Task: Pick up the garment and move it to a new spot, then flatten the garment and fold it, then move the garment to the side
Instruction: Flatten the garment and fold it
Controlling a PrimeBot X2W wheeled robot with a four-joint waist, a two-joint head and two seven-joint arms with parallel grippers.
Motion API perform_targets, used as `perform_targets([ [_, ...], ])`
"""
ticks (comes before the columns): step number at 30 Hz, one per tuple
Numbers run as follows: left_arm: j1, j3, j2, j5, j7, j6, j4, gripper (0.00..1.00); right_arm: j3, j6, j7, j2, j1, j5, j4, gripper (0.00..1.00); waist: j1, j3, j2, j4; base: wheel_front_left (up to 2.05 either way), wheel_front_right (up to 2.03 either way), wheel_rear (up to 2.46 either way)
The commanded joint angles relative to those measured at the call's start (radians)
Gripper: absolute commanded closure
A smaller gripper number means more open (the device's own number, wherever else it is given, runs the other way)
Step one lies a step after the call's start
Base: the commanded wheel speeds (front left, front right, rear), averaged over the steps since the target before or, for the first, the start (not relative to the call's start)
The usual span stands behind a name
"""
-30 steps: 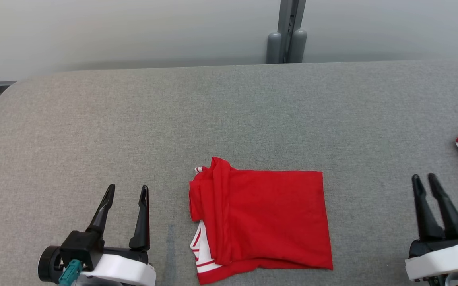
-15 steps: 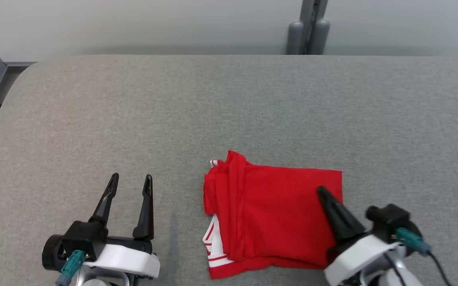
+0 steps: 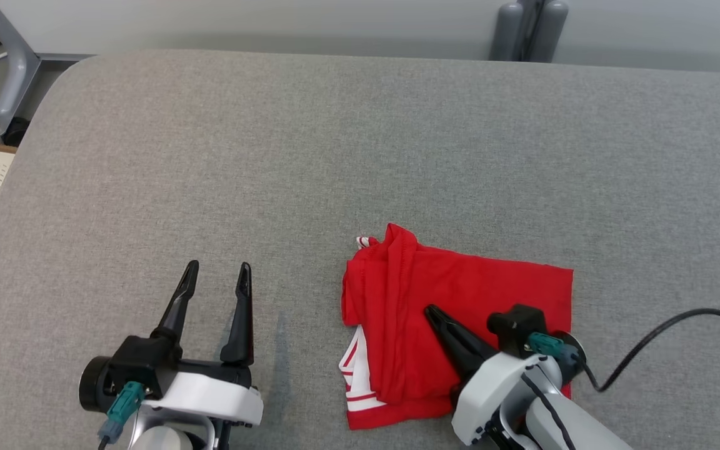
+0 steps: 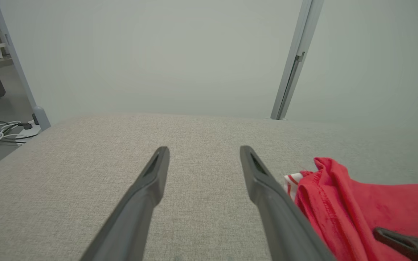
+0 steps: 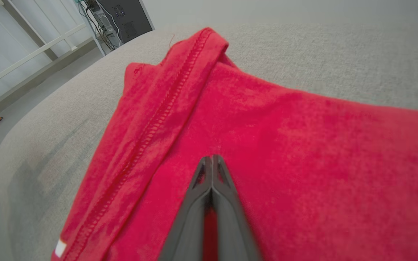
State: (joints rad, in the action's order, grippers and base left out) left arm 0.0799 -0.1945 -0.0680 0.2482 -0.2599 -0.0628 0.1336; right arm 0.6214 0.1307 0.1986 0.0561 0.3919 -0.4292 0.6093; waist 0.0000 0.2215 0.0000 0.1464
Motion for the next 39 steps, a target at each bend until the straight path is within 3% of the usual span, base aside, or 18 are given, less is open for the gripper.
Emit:
perform_targets([
  [1, 0.022, 0.000, 0.000, 0.004, -0.005, -0.005, 0.001, 0.00, 0.010, 0.000, 0.009, 0.002, 0.018, -0.009, 0.013, 1.00, 0.0000, 0.004, 0.0000, 0.004, 0.00, 0.00, 0.00],
  [6, 0.036, -0.004, 0.003, 0.008, -0.005, -0.002, 0.009, 0.00, 0.129, 0.000, 0.017, -0.005, 0.094, -0.078, 0.077, 1.00, 0.0000, 0.007, 0.0000, 0.015, 0.00, 0.00, 0.00],
  [12, 0.038, -0.002, 0.006, 0.002, -0.006, 0.002, 0.006, 0.00, 0.245, 0.001, -0.002, -0.006, 0.142, -0.174, 0.073, 1.00, 0.0000, 0.008, 0.0000, 0.018, 0.00, 0.00, 0.00],
  [24, 0.041, -0.004, 0.011, -0.004, -0.006, 0.005, 0.006, 0.00, 0.380, 0.001, -0.011, -0.003, 0.231, -0.279, 0.036, 1.00, 0.0000, 0.015, 0.0000, 0.021, 0.00, 0.00, 0.00],
  [32, 0.039, -0.005, 0.012, -0.002, -0.006, 0.005, 0.008, 0.00, 0.386, 0.001, 0.005, -0.003, 0.257, -0.303, 0.062, 1.00, 0.0000, 0.013, 0.0000, 0.021, 0.00, 0.00, 0.00],
  [39, 0.017, 0.004, 0.013, -0.003, -0.006, 0.002, 0.007, 0.00, 0.296, 0.001, 0.055, 0.014, 0.214, -0.275, 0.025, 1.00, 0.0000, -0.004, 0.0000, 0.007, 0.00, 0.00, 0.00],
])
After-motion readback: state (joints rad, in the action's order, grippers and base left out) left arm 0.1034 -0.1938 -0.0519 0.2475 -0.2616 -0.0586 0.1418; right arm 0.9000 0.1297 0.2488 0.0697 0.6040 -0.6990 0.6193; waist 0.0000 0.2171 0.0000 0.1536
